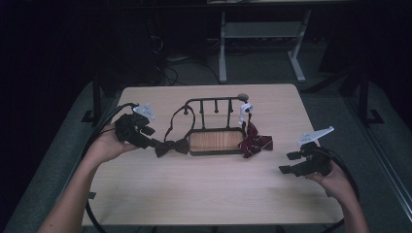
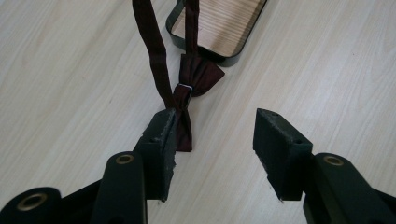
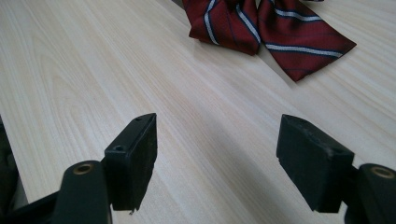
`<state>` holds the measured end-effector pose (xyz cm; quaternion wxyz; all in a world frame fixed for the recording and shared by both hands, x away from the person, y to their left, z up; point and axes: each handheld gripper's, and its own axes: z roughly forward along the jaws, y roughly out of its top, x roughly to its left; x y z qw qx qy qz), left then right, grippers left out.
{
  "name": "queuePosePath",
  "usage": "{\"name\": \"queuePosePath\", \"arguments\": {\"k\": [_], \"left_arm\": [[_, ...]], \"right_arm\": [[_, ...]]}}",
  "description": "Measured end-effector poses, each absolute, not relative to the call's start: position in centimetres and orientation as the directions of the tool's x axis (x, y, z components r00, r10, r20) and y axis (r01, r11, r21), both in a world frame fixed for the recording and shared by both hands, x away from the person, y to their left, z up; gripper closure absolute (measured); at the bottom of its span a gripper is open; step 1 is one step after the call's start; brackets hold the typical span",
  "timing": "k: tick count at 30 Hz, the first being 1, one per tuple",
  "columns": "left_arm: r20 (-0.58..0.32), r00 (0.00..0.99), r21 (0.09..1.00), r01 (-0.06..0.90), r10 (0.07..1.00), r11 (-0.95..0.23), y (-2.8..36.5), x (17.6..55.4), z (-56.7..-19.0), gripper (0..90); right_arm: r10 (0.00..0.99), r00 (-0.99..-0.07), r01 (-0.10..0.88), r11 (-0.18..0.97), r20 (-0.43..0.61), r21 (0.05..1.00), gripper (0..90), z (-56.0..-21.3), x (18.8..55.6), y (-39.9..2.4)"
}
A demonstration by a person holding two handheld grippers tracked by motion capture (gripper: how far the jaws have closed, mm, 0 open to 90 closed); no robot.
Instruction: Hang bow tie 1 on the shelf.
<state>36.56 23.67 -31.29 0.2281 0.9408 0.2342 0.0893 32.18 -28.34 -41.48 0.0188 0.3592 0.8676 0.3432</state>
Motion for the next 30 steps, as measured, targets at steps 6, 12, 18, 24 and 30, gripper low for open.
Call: {"name": "queuePosePath", "arguments": {"k": [6, 12, 18, 24, 30], "left_arm": [[0.055, 0.872, 0.477, 0.406, 0.487, -0.779, 24.0, 36.1, -32.0, 47.2], [0.051, 0.87, 0.478, 0.41, 0.491, -0.777, 24.3, 35.7, -32.8, 45.1], [0.044, 0.868, 0.481, 0.415, 0.494, -0.772, 24.5, 35.3, -33.6, 42.8], [0.046, 0.867, 0.481, 0.416, 0.496, -0.772, 24.8, 34.8, -34.4, 40.3], [0.04, 0.862, 0.489, 0.424, 0.505, -0.762, 25.0, 34.4, -35.0, 38.7]], "right_arm": [[0.64, -0.737, 0.615, 0.501, 0.218, 0.609, 28.9, -41.5, 32.1, -28.5], [0.641, -0.736, 0.617, 0.5, 0.219, 0.607, 28.9, -41.5, 32.1, -28.5], [0.642, -0.735, 0.616, 0.497, 0.218, 0.611, 28.9, -41.5, 32.1, -28.6], [0.64, -0.736, 0.617, 0.502, 0.22, 0.606, 28.9, -41.7, 32.1, -28.5], [0.641, -0.735, 0.617, 0.5, 0.219, 0.607, 28.9, -41.7, 32.0, -28.5]]}}
